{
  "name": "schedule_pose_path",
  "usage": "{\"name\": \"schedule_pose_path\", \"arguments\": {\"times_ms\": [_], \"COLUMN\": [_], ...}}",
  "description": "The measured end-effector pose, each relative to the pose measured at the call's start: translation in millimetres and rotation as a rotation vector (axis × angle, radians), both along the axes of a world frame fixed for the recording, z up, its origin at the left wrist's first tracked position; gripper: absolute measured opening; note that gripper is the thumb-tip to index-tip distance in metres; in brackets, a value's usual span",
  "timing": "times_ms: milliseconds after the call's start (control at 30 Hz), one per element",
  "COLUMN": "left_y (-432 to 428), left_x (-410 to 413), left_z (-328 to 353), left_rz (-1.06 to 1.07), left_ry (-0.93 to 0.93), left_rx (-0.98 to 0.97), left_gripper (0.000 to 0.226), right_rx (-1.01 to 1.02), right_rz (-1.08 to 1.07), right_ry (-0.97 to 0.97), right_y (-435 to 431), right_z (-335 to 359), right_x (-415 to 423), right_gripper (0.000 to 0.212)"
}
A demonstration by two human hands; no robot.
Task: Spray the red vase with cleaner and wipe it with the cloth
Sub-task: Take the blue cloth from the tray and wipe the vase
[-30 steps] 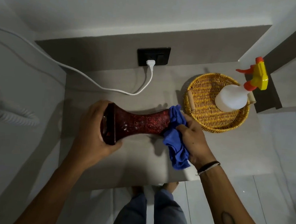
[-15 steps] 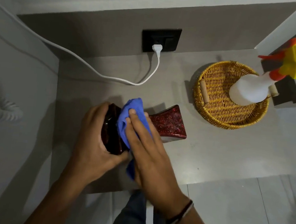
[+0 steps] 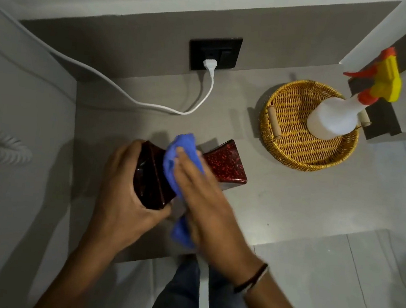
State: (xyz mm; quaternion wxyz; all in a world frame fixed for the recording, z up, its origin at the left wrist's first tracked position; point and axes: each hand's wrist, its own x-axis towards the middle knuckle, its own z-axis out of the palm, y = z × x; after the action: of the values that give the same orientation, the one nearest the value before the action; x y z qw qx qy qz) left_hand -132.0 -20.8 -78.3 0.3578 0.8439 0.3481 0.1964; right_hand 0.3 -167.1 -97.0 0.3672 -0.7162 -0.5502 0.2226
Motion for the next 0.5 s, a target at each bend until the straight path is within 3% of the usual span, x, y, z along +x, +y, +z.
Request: {"name": "schedule_pose_path", "arguments": {"times_ms": [100,200,333,433,500], "left_y": [-2.6,-2.8,-4.4,-1.4,-0.8], "left_x": [3.5,9.6,12.4,15.0,14.5], "left_z": [6.2,6.1,7.6,5.7,6.2], "left_rz": [0.021,0.011,0.020,-0.012,-0.003], "left_ry": [-0.026,-0.030,-0.004,0.005,0.037], "left_rx": [0.001,0.027,0.018,0.024,0.035], "left_gripper": [0.090,0.092,0.096,0.075,0.075], "right_rx": [-0.219,-0.303,-0.113,0.053,0.056], "right_rz": [-0.119,-0.173,-0.111,-0.009,0.044], "right_ry": [-0.180,-0.209,-0.047,0.149,0.100], "right_y": [-17.5,-16.3,0.1,18.1,13.0], "right_z": [-22.6,-22.3,8.1,33.7,27.9], "right_x": [53.5,65.5,18.2,-13.8,-6.8], "right_gripper": [0.086,0.094,0.068,0.073,0.072]}}
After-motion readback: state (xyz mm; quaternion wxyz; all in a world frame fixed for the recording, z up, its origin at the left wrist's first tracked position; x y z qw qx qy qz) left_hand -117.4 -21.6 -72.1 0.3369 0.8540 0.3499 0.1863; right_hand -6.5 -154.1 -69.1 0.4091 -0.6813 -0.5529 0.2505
